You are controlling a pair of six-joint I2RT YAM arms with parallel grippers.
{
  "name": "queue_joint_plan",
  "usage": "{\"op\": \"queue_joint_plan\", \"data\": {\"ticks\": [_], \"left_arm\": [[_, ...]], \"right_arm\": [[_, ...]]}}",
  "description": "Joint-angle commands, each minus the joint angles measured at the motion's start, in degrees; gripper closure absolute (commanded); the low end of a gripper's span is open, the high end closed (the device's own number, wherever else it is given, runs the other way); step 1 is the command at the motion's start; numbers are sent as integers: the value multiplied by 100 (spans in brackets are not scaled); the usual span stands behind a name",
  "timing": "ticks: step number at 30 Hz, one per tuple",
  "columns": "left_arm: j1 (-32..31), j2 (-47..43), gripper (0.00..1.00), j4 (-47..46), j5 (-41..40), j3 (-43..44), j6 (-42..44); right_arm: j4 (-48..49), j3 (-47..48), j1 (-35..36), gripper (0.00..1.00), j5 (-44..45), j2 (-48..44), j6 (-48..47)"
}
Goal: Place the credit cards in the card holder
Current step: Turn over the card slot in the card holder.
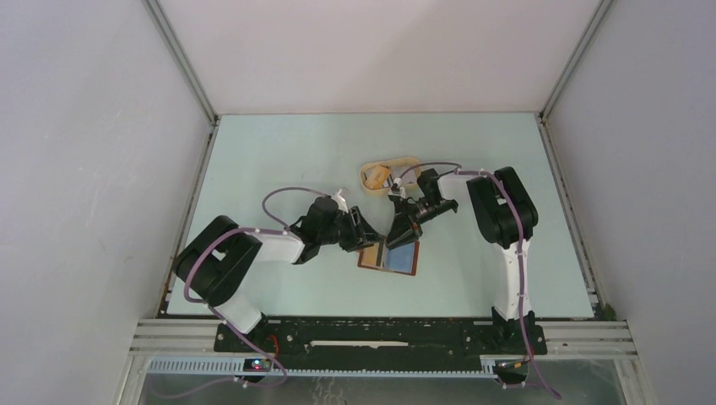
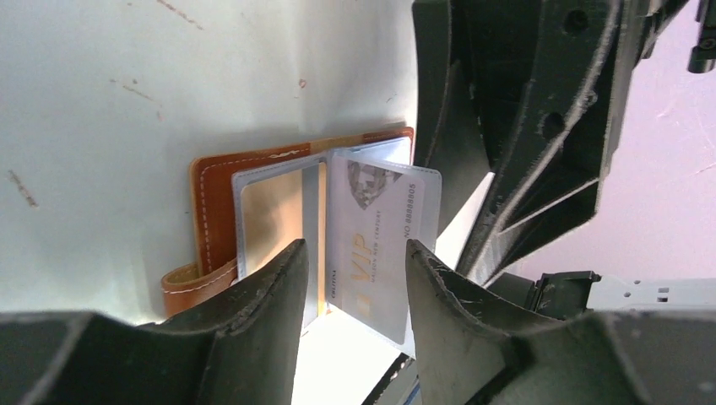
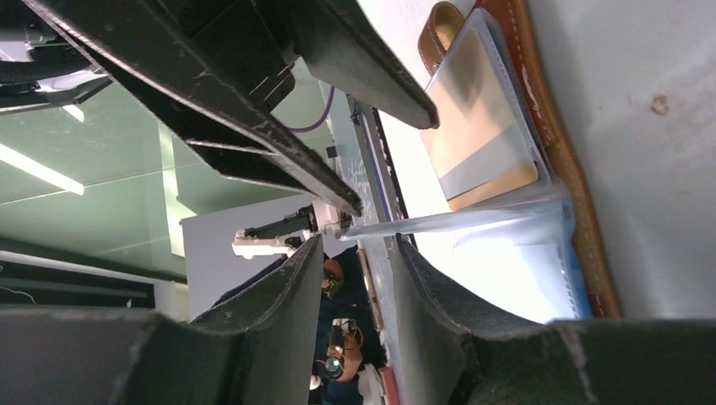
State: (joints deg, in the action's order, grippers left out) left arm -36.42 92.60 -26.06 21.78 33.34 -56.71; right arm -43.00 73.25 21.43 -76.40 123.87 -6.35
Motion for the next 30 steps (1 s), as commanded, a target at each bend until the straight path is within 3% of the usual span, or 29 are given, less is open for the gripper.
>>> {"op": "queue_joint_plan", "data": {"ticks": [1,12,22,30], "left_arm": [[75,77,49,-415,163,-136,-172],[117,117,48,-456,195,-144,-199],[235,-36,48,-463,70,-290,-193],[406,-605,48,172,-305,-369,239]], "right_arm": [[-198,243,107,55,-196,42,-174],[-138,395,207,46,66,-26,-159],[-28,490,265,46,187,27,-95],[-47,489,256,46,350,-185,-244]]}}
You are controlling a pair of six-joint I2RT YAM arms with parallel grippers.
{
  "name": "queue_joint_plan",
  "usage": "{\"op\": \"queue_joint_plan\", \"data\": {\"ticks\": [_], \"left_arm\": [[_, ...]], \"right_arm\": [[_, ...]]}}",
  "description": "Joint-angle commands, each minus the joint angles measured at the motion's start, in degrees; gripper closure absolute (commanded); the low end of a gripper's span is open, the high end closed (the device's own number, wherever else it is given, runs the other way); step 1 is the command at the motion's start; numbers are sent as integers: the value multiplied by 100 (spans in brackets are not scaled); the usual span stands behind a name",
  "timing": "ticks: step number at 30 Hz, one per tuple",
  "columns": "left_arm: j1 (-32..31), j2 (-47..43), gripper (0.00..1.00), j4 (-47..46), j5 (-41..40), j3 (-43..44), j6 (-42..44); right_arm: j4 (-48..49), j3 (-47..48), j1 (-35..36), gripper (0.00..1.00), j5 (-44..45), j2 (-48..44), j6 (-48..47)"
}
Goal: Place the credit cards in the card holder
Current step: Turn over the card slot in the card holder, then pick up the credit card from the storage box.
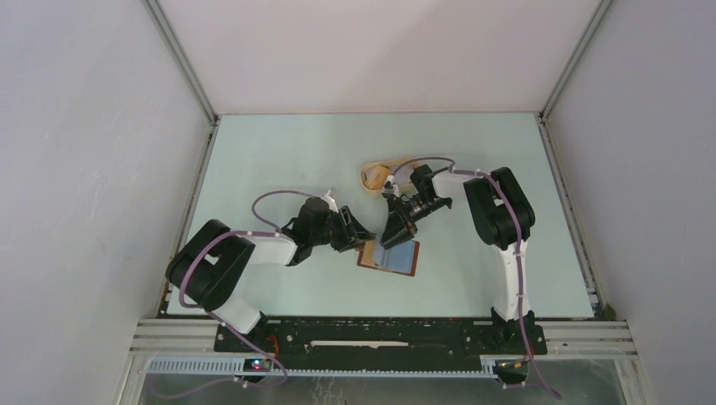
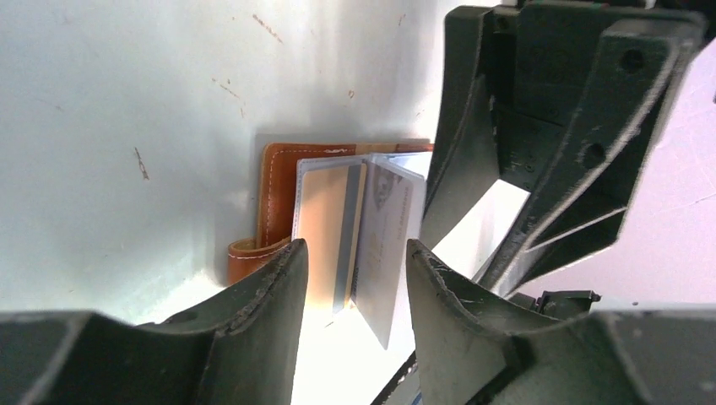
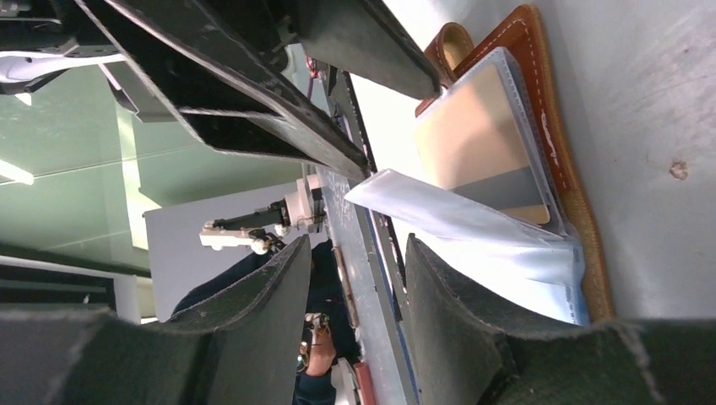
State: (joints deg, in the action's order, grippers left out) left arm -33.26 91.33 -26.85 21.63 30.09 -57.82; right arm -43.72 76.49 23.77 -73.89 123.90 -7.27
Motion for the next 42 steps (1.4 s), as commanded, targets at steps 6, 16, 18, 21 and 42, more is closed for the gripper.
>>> {"op": "queue_joint_plan", "data": {"ticks": [6,16,18,21,42], "left_arm": [[124,-1263,49,1186,-760,151,1038],[150,-3016,50,2507,-1965,864,2639],[172,-3269,47,2639,-2309,1103,2973],[211,-3634,37,2794,-2769,1340,3313],[574,-3265,0,1442,-2771,739,2887]], "right_arm": [[-100,165,-52,46,358,-626,-484],[-715,626,-548,46,1828,-2366,-1569],[-808,1018,-597,46,2350,-2633,-1720],[-334,1345,-592,41,3233,-3095,-1740],[67,3902,-964,9,2655,86,656]]}}
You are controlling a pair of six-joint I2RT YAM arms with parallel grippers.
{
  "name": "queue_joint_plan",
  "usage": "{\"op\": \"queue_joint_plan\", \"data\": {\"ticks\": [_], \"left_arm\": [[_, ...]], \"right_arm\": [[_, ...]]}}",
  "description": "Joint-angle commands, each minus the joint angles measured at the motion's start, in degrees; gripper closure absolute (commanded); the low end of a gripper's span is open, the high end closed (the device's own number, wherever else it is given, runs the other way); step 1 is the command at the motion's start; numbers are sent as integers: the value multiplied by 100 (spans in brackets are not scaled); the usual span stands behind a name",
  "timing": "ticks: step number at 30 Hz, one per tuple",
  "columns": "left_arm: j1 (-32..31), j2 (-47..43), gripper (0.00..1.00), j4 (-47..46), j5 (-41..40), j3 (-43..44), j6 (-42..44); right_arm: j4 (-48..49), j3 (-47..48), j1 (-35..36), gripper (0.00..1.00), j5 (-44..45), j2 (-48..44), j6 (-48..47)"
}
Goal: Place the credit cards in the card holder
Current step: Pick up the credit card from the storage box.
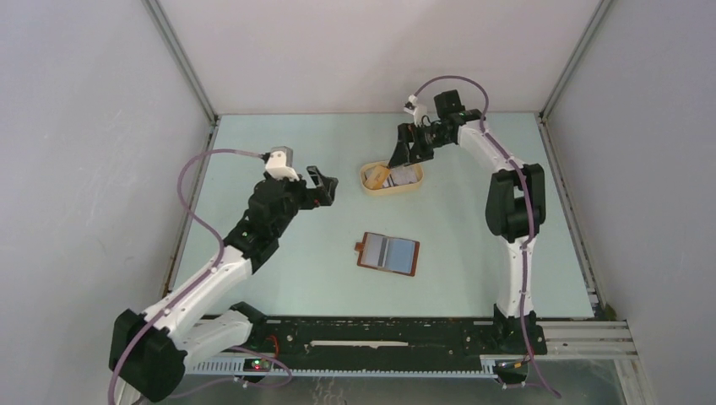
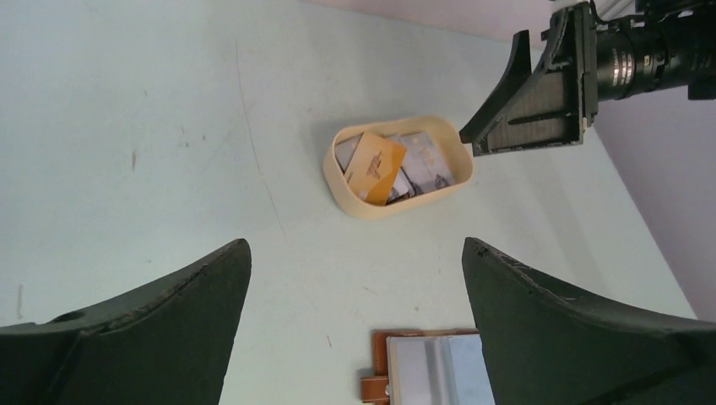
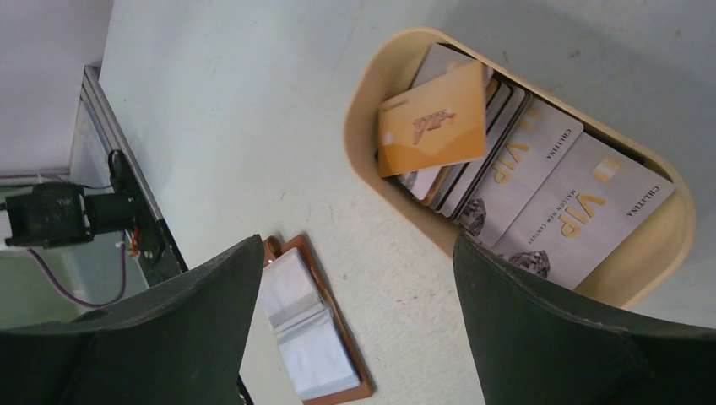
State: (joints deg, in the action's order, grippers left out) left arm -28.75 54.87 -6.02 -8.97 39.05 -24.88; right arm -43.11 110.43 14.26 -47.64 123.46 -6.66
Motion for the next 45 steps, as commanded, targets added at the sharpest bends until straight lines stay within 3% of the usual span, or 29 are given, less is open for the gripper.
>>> {"op": "queue_joint_plan", "data": {"ticks": [1,6,21,27,32,37,45], "left_arm": [[139,573,0,-829,360,-168,-505],[296,1761,3,-1527,1150,118,-1259],[615,4103,7,-1547,2601,1436,-2105],[616,4748,10,-816,2583,2146,-1854],[616,5273,22,-173,2573,2791,-1590],[612,5515,31,71,2592,3024,-1480],[616,5788,36,277,2704,3261,-1388]], "right_arm": [[20,561,-42,10,-12,242,695],[138,1108,-215,16,-209,1009,1229],[42,1628,-188,23,-45,1878,1551],[4,1659,-94,23,367,1997,1566],[56,1556,-39,22,450,2050,1697],[120,1365,5,22,230,2051,1863],[155,1172,127,22,132,1978,1975]]}}
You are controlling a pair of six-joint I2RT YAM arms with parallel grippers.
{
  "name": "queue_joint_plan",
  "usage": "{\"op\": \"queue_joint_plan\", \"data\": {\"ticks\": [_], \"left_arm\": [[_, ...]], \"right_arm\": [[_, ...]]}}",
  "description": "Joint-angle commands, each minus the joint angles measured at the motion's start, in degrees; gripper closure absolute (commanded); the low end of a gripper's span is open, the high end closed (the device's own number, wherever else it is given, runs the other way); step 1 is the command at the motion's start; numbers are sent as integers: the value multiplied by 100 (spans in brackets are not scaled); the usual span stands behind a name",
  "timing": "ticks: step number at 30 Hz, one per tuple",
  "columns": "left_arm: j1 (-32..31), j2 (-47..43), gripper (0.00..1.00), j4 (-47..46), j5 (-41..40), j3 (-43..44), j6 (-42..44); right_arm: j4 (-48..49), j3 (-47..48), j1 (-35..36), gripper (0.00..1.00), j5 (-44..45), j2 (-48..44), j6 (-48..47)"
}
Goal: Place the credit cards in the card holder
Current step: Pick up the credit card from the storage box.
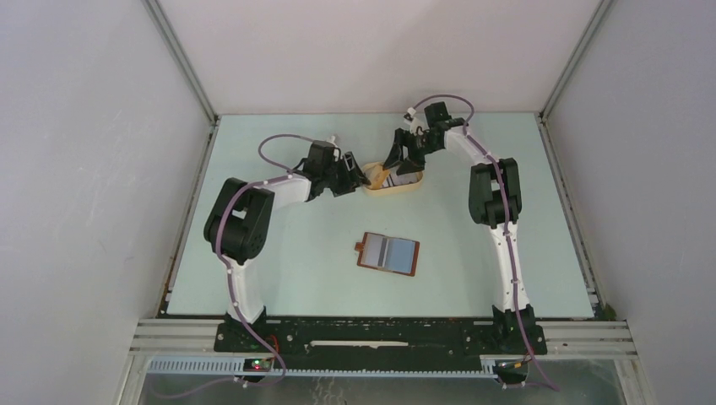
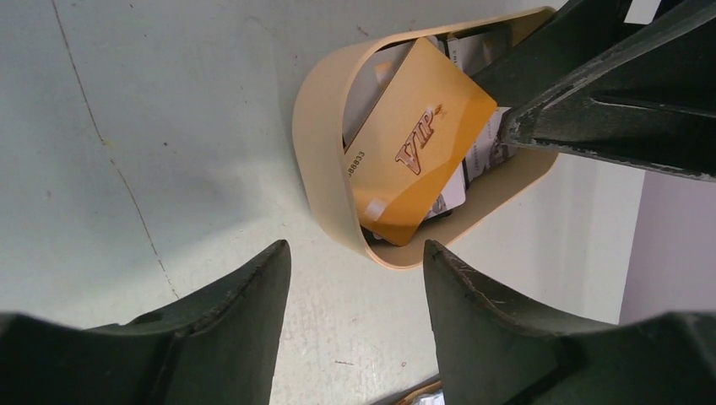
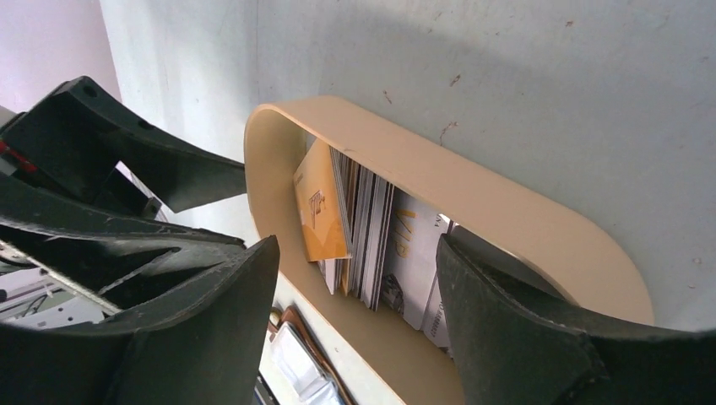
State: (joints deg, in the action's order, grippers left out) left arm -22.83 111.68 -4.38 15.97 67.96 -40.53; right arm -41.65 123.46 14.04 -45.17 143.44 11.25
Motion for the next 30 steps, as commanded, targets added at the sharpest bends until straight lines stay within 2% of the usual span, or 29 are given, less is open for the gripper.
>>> {"op": "queue_joint_plan", "data": {"ticks": [1,8,17,24,30], "left_arm": [[24,126,37,113,240,381,177],[19,203,48,113,367,400,186],[24,227,51,87,469,385,160],[16,231,52,43,543,373,142],[24,281,55,9,643,400,133]], "right_arm": [[28,-162,159,22,-195,-31,217],[475,-505,191,23,-1062,-177,577],[1297,-878,117,24,-1978,-336,1314],[946,-697,213,24,-1348,-186,1205],[1226,-729,372,25,-1665,-82,1552]]}}
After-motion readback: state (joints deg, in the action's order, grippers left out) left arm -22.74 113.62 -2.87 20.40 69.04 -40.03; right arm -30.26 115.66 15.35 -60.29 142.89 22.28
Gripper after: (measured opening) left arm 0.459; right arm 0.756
